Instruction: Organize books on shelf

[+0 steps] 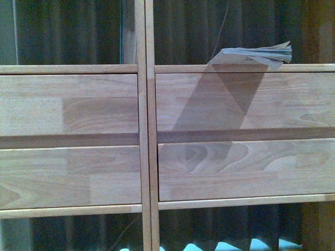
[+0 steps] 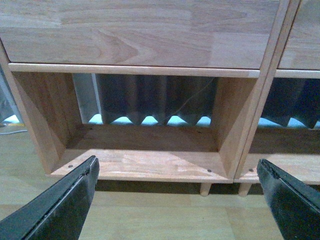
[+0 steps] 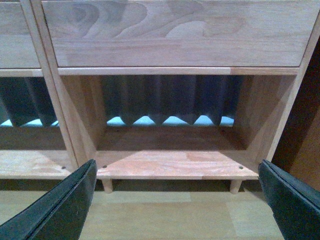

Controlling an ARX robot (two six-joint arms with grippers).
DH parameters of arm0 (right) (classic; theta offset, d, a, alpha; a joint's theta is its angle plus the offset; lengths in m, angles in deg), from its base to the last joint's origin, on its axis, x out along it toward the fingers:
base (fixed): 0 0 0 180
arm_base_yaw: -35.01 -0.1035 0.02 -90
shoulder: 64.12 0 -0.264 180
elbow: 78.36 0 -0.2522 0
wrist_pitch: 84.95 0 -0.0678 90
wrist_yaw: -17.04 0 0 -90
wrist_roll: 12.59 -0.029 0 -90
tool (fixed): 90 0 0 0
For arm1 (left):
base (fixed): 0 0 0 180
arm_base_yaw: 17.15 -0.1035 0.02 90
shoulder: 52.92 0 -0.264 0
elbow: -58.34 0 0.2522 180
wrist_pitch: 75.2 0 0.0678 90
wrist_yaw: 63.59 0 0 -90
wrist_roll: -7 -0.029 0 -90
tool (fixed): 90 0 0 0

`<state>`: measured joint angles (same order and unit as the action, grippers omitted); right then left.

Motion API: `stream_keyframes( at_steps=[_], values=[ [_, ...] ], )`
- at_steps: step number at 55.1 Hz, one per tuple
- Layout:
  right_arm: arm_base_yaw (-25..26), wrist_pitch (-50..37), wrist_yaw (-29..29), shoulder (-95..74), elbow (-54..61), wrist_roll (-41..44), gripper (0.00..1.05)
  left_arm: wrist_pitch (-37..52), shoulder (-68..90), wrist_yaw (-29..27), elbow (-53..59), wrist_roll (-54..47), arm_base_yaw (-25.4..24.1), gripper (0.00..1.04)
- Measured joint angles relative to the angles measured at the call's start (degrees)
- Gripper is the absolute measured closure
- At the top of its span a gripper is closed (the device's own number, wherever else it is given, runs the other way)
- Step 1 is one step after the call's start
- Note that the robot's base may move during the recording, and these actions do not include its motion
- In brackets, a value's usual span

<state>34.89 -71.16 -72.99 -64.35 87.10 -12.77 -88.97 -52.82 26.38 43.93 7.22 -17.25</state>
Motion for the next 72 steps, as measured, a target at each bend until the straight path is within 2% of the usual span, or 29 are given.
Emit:
stream_keyframes(
  at_steps=[64,66,68,72],
  values=[
    [0.0,0.0,0.0,0.0,0.0,0.0,0.07,0.0,0.0,0.02,0.0,0.0,0.0,0.07],
    [0.46,1.29,-1.7,-0.68,-0.35,-1.11,0.07,0.0,0.0,0.02,0.0,0.0,0.0,0.07],
    [2.25,5.68,-7.17,-4.22,-2.64,-4.98,0.07,0.0,0.0,0.02,0.0,0.0,0.0,0.07],
    [3.8,4.15,-10.71,-11.96,-6.27,-11.32,0.07,0.0,0.0,0.04,0.0,0.0,0.0,0.07]
  ],
)
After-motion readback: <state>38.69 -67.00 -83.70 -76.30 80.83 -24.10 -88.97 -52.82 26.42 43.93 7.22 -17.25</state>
